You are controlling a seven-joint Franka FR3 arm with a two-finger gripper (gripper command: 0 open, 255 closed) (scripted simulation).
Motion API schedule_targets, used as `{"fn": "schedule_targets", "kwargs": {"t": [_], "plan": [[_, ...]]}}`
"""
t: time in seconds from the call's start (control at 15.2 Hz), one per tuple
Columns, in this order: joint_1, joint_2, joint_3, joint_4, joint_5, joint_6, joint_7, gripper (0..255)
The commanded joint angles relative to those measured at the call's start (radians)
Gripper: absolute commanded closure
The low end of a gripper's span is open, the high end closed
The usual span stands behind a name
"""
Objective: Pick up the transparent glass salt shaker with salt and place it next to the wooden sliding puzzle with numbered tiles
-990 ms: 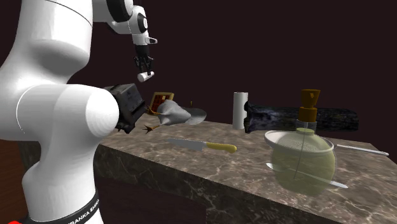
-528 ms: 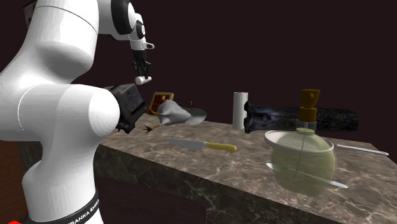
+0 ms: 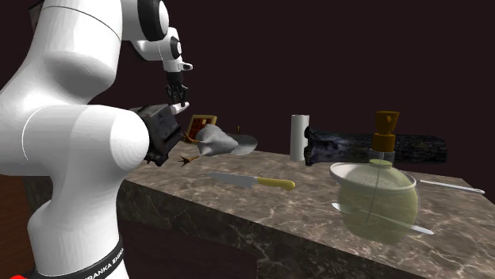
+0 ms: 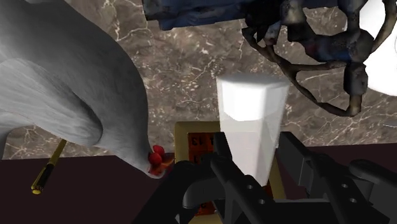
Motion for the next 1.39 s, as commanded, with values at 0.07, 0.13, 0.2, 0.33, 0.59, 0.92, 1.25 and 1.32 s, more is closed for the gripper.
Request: {"fn": "schedule_targets", "kwargs": {"t": [0.07,0.13,0.2,0.33,0.59,0.92,1.25,1.32], "plan": [[-0.002,-0.006,-0.001,-0.050,0.000,0.045,0.001,255],[-0.003,-0.006,-0.001,-0.064,0.000,0.058,0.002,255],[-0.003,-0.006,-0.001,-0.076,-0.001,0.071,0.002,255],[-0.004,-0.004,-0.001,-0.101,-0.002,0.098,0.004,255],[-0.005,0.002,-0.003,-0.145,-0.004,0.148,0.007,255],[-0.005,0.015,-0.005,-0.194,-0.008,0.209,0.011,255],[-0.004,0.033,-0.007,-0.235,-0.013,0.268,0.016,255],[-0.004,0.037,-0.008,-0.242,-0.014,0.279,0.017,255]]}}
